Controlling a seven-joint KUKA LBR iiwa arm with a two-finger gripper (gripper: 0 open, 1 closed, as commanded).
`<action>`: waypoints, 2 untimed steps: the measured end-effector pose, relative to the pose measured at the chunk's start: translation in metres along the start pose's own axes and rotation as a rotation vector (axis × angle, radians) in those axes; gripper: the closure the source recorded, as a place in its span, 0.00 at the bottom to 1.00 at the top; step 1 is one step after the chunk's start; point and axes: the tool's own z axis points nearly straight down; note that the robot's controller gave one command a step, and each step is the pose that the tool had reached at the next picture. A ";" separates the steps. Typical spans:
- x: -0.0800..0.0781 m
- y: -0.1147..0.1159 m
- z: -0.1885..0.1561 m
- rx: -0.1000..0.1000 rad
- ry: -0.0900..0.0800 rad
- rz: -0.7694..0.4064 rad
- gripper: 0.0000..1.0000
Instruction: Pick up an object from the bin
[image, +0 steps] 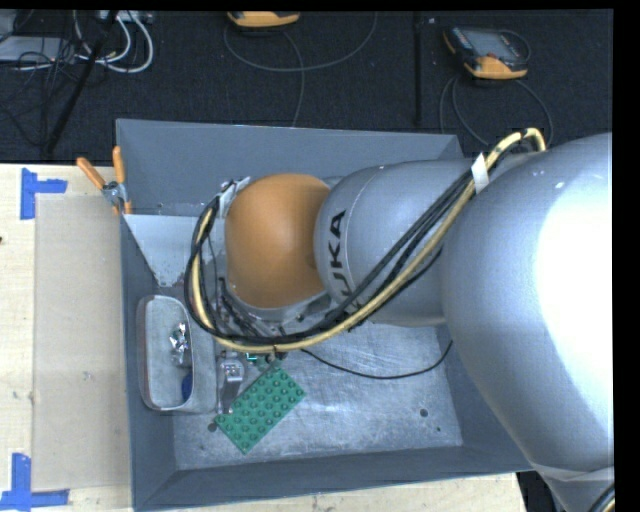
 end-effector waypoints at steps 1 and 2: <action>0.043 -0.053 0.055 -0.001 -0.015 -0.307 0.00; 0.058 -0.058 0.025 -0.001 -0.011 -0.306 0.00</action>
Offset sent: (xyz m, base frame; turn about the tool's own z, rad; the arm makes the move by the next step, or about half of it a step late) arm -0.0451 -0.0532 -0.0553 -0.3086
